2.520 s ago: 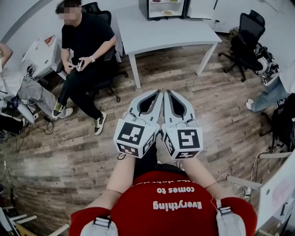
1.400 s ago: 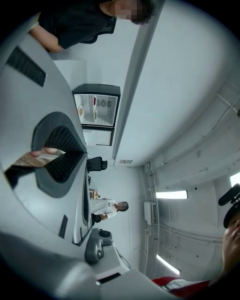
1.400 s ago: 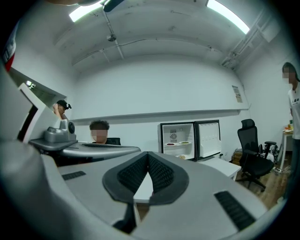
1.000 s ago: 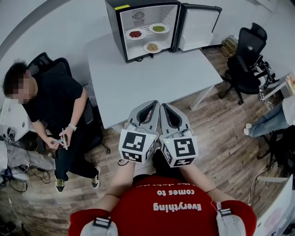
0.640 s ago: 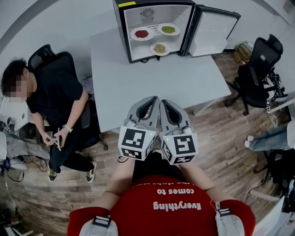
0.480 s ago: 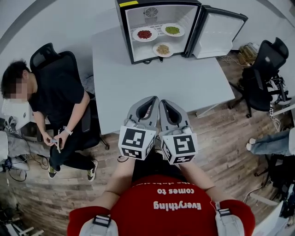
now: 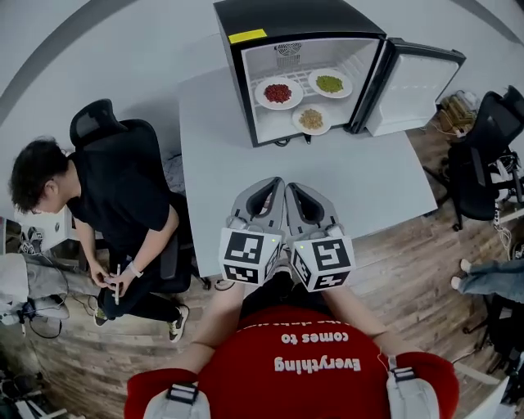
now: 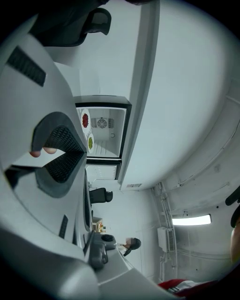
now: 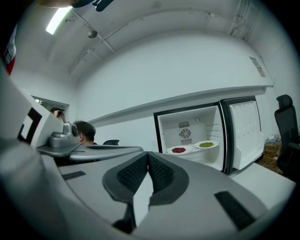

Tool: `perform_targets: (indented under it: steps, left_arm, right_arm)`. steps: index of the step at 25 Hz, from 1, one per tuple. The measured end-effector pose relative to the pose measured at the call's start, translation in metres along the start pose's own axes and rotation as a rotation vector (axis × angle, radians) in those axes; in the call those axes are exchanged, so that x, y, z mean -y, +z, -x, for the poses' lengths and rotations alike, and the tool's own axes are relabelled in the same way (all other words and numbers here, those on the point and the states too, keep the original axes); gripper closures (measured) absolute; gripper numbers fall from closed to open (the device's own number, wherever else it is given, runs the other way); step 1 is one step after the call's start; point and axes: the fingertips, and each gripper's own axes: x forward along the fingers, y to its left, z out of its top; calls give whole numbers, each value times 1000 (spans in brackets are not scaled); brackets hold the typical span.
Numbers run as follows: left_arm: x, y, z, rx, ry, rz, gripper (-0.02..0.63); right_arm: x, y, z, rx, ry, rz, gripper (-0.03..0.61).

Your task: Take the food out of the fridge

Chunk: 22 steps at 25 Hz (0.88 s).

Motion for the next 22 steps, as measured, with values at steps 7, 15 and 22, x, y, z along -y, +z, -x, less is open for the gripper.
perform_targets:
  steps: [7, 15, 22]
  left_arm:
    - [-61, -5, -26, -6, 27, 20, 614]
    - [-109, -1, -51, -15, 123, 83, 614]
    - [-121, -5, -62, -26, 180, 99, 614]
  right_arm:
    - [1, -4, -64, -23, 74, -140, 566]
    - [49, -19, -124, -140, 164, -460, 492]
    - [129, -48, -202, -153, 169, -962, 419]
